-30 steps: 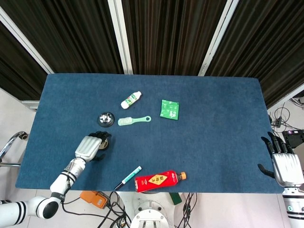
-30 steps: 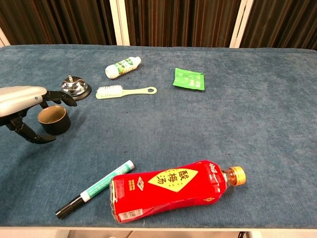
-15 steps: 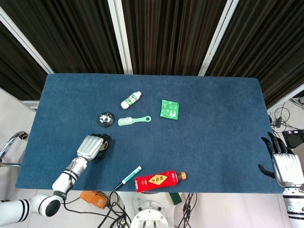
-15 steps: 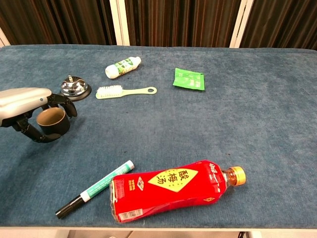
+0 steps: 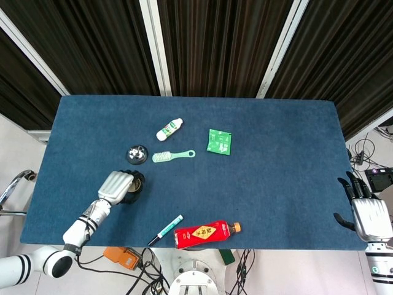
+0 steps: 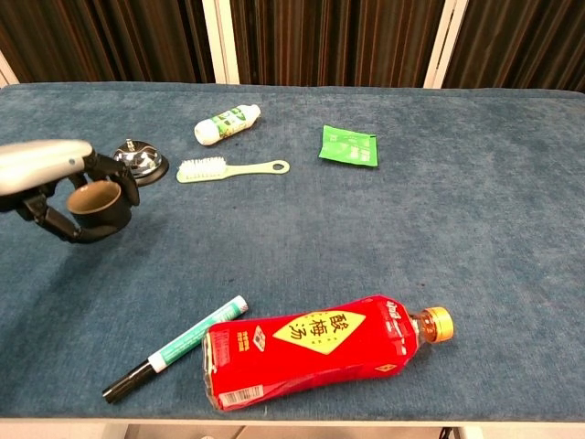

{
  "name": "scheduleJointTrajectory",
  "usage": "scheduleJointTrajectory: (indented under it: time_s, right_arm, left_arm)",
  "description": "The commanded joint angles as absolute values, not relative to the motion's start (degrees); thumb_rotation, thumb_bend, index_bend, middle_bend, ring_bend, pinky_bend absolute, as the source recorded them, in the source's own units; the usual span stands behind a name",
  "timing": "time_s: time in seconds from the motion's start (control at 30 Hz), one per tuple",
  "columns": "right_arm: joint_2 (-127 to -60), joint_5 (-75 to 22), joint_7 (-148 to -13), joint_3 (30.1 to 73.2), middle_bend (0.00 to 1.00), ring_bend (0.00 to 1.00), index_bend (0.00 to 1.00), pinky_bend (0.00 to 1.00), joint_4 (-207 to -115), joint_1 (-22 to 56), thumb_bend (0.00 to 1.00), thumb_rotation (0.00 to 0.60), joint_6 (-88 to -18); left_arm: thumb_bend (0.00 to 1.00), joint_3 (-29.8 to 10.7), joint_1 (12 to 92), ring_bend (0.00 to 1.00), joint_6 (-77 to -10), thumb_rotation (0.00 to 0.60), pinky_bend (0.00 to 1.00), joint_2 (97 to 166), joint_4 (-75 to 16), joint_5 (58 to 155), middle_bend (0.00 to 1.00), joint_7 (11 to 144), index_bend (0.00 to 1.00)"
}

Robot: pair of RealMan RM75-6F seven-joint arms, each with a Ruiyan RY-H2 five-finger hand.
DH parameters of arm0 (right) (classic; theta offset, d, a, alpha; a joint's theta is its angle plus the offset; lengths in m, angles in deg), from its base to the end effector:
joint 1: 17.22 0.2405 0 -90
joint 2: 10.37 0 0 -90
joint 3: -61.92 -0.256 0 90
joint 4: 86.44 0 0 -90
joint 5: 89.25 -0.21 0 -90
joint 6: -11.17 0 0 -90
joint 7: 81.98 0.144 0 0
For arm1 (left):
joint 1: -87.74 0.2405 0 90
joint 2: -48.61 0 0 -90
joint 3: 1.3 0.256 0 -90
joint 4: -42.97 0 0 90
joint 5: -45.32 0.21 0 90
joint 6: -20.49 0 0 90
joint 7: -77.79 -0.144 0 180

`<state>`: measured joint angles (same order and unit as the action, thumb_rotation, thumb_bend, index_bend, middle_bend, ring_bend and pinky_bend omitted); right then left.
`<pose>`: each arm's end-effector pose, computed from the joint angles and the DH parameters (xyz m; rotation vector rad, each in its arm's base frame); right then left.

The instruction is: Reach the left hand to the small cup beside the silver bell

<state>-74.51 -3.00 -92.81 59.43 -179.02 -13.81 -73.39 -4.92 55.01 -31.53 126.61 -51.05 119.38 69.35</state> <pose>-0.3149 -0.1717 0.1562 1.4435 -0.7867 0.7423 -0.2010 0.2812 0.0097 -1.9512 -1.1471 -0.8570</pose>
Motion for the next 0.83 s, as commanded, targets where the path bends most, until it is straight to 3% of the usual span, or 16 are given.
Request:
scheduleJointTrajectory:
  time_s: [0.03,0.23,0.4,0.83]
  right_arm:
    - [-74.47,-3.03,-92.98,59.45,0.14,0.2,0.23,0.52,-179.12,-13.78,0.31,0.6,-73.32]
    - [-74.4,-3.07,-93.07,59.54,0.14,0.2,0.23,0.53,-179.26,-13.9,0.31,0.6,-73.4]
    - [-74.64,-3.86,-93.0,59.3,0.14,0.2,0.23,0.53,-179.78,-13.81,0.31,0.6,-73.0]
    - [-74.01,-5.35,-93.13,59.0,0.14,0.2,0.23,0.55,-180.16,-12.65,0.31,0.6,-70.49]
  left_arm:
    - [0.39,-7.27,52.91,0.41,-30.29,0.6,0.43,120.27,-58.45,121.31,0.38,73.1,0.38]
    - [0.39,-12.92,49.99,0.41,-25.37,0.6,0.44,109.82,-68.74,122.49,0.38,91.34,0.38]
    - [0.39,-16.76,47.98,0.41,-21.92,0.6,0.44,103.42,-69.87,123.98,0.38,104.6,0.38]
    - [0.39,-20.84,43.86,0.41,-22.75,0.6,0.44,98.68,-69.08,120.7,0.38,101.5,0.38]
